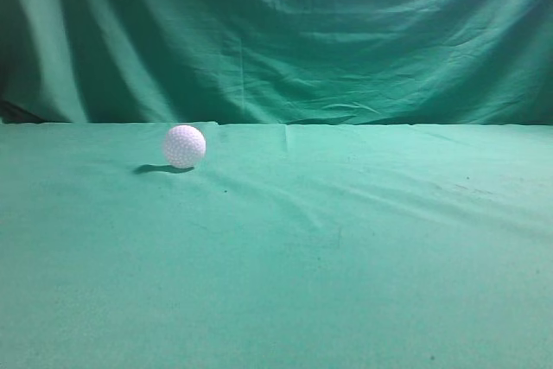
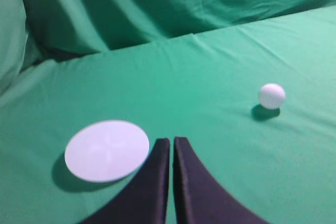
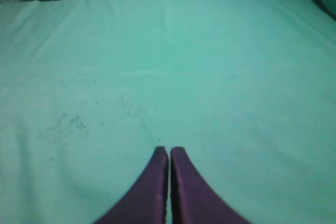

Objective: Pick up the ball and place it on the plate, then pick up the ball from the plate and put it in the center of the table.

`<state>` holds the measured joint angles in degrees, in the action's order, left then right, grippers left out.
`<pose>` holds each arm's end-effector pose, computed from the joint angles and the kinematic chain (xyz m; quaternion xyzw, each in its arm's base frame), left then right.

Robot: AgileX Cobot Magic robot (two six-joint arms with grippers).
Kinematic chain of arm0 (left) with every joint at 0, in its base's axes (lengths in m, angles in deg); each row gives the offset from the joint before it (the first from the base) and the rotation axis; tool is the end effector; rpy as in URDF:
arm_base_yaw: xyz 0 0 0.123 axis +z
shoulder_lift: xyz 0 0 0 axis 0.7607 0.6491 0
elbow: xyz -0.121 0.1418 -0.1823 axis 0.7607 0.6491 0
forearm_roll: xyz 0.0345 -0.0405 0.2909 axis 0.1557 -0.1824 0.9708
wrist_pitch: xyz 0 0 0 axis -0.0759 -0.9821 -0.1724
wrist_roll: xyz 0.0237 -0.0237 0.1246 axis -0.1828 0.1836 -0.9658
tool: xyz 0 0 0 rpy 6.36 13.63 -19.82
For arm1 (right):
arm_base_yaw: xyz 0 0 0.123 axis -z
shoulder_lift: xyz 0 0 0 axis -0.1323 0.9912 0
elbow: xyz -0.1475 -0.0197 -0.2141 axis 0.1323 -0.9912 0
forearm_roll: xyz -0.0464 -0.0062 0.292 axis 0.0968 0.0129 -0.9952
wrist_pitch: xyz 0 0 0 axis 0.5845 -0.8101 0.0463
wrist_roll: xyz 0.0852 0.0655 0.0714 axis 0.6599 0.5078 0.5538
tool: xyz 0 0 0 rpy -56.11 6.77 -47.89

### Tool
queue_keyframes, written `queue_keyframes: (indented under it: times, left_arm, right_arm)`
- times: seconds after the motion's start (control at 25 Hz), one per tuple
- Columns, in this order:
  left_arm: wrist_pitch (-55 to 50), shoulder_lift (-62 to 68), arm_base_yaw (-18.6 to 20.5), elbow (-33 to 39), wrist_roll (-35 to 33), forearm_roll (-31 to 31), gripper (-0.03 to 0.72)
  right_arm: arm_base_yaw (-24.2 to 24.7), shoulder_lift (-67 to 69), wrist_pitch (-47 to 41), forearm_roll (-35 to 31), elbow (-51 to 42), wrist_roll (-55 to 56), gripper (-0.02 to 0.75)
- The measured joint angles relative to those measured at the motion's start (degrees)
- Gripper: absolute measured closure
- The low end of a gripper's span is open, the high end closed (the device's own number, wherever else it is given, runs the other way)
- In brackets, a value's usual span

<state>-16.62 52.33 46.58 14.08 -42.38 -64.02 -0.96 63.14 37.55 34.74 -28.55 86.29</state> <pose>0.1561 -0.0206 0.2096 0.1036 0.7453 -0.0074 0.6586 0.1555 0.0175 0.1538 -0.0357 0.8166 0.0334 0.5751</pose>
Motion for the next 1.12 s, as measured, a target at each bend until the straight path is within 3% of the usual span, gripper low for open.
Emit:
queue_keyframes:
  times: [0.24,0.8,1.0,1.12]
  left_arm:
    - [2.4,-0.1,0.2,5.4,0.9,1.3,0.688]
    - [-1.7,-0.1,0.3,5.4,3.1,6.0,0.688]
    - [-2.0,-0.1,0.3,5.4,13.2,13.3,0.688]
    - [-2.0,-0.1,0.3,5.4,15.0,14.9,0.688]
  right_arm:
    - [0.0,0.0,0.0,0.0,0.0,0.0,0.738]
    - [0.0,0.0,0.0,-0.1,0.0,0.0,0.738]
    - [0.0,0.0,0.0,-0.1,0.0,0.0,0.738]
    - [0.0,0.0,0.0,-0.1,0.0,0.0,0.738]
